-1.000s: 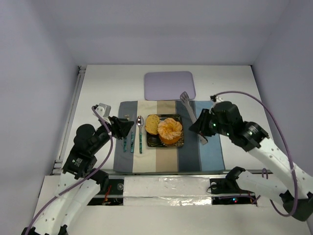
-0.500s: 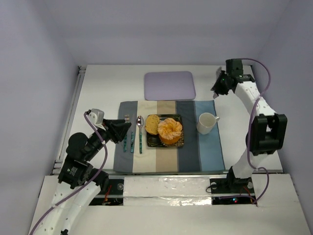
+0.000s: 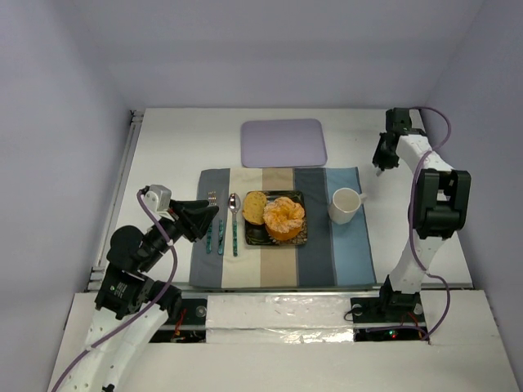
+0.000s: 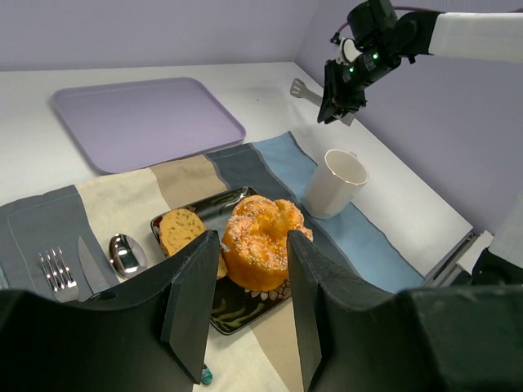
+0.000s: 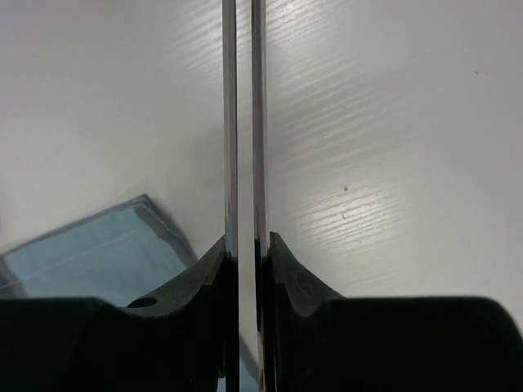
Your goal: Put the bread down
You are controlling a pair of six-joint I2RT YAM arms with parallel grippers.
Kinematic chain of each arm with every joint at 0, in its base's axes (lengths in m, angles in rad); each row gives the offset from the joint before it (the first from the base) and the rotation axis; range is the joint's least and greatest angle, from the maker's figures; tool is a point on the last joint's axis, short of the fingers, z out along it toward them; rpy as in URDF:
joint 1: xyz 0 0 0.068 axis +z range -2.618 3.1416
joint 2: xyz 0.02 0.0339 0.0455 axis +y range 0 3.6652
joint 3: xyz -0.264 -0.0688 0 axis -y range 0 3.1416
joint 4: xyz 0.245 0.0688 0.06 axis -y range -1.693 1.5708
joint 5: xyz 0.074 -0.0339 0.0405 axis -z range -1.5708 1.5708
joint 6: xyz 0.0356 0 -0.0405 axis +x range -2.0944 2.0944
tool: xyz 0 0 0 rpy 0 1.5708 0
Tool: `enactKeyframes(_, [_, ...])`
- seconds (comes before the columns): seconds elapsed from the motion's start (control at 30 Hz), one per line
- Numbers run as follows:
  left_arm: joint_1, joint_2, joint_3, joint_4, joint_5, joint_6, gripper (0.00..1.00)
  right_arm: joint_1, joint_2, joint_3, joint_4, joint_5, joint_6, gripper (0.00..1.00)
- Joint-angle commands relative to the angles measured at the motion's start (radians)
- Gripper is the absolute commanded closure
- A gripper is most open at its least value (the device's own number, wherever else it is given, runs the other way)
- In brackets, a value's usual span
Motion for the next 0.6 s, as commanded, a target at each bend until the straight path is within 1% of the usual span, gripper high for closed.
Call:
enactKeyframes(0.0, [0.003, -0.012, -0.006, 0.048, 0.015, 0.01, 0.64, 0.005, 0.002, -0.04, 0.088, 0.065, -0.107, 0.75])
enactKeyframes(0.13, [0.003, -0.007, -0.005, 0.046, 0.012, 0.012, 0.64, 0.005, 0.034, -0.065, 0.106, 0.144, -0.13, 0.68])
enactKeyframes(0.17, [0.003, -0.006, -0.005, 0.046, 0.011, 0.012, 0.64, 0.005, 0.04, -0.068, 0.114, 0.146, -0.13, 0.62])
enactKeyframes(0.23, [0.003, 0.001, -0.006, 0.047, 0.015, 0.01, 0.64, 0.005, 0.055, -0.074, 0.123, 0.154, -0.124, 0.54])
enactKeyframes(0.27, [0.003, 0.002, -0.006, 0.048, 0.015, 0.012, 0.64, 0.005, 0.06, -0.074, 0.128, 0.154, -0.125, 0.51])
enactKeyframes(0.33, [0.003, 0.008, -0.006, 0.048, 0.015, 0.01, 0.64, 0.005, 0.078, -0.079, 0.13, 0.164, -0.127, 0.49])
enactKeyframes(0.4, [0.003, 0.01, -0.005, 0.044, 0.005, 0.01, 0.64, 0.005, 0.089, -0.07, 0.12, 0.174, -0.121, 0.4])
enactKeyframes(0.43, [0.003, 0.01, -0.003, 0.043, 0.004, 0.012, 0.64, 0.005, 0.089, -0.065, 0.123, 0.171, -0.121, 0.39])
enactKeyframes(0.47, [0.003, 0.01, -0.003, 0.043, 0.001, 0.012, 0.64, 0.005, 0.094, -0.063, 0.12, 0.168, -0.118, 0.35])
enactKeyframes(0.57, [0.003, 0.013, -0.003, 0.043, -0.001, 0.012, 0.64, 0.005, 0.112, -0.042, 0.099, 0.161, -0.102, 0.29])
